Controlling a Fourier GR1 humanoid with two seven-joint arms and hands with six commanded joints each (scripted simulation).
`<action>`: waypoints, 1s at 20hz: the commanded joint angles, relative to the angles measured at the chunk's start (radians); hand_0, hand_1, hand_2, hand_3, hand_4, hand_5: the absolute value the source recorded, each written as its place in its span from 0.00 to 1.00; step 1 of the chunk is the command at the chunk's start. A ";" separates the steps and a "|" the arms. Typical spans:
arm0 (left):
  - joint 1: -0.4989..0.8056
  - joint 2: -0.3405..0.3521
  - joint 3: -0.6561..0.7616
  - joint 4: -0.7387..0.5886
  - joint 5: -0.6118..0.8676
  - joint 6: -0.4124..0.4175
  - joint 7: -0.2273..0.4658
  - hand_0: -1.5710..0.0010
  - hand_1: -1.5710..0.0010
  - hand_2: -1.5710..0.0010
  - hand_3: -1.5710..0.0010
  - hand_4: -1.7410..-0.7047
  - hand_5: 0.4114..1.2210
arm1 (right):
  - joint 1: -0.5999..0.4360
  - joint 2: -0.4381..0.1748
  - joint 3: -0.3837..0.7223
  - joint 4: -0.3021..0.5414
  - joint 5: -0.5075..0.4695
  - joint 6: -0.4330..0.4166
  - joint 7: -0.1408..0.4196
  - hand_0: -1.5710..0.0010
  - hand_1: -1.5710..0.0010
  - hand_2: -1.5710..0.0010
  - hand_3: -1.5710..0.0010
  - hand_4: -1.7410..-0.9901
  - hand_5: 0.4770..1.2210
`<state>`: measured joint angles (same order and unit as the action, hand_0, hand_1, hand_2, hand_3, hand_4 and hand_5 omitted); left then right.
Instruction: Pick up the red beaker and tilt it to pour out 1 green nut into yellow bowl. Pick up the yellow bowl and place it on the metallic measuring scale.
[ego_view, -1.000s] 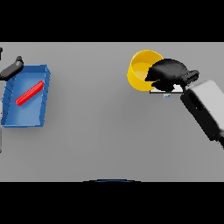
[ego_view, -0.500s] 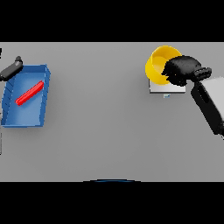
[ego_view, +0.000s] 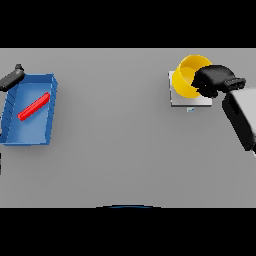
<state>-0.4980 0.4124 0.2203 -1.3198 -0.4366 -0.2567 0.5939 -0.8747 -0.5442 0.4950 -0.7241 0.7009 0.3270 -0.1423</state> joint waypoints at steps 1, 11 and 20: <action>-0.003 -0.004 -0.005 0.008 -0.005 0.003 -0.005 1.00 1.00 1.00 1.00 0.87 0.45 | 0.004 0.006 -0.001 0.019 -0.001 -0.013 -0.016 0.11 0.22 0.13 0.00 0.01 1.00; 0.000 0.006 0.006 0.020 0.005 -0.004 -0.019 1.00 1.00 1.00 1.00 0.86 0.44 | -0.008 0.026 -0.035 0.039 -0.046 0.063 0.046 0.63 0.72 0.71 0.58 0.28 0.57; 0.005 -0.015 -0.003 -0.013 0.003 0.010 -0.010 1.00 1.00 1.00 1.00 0.85 0.44 | -0.007 0.010 -0.008 0.055 -0.021 0.079 0.016 0.95 0.96 0.94 0.81 0.42 0.44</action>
<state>-0.4931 0.3975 0.2169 -1.3325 -0.4328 -0.2471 0.5826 -0.8818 -0.5335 0.4874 -0.6690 0.6803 0.4058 -0.1264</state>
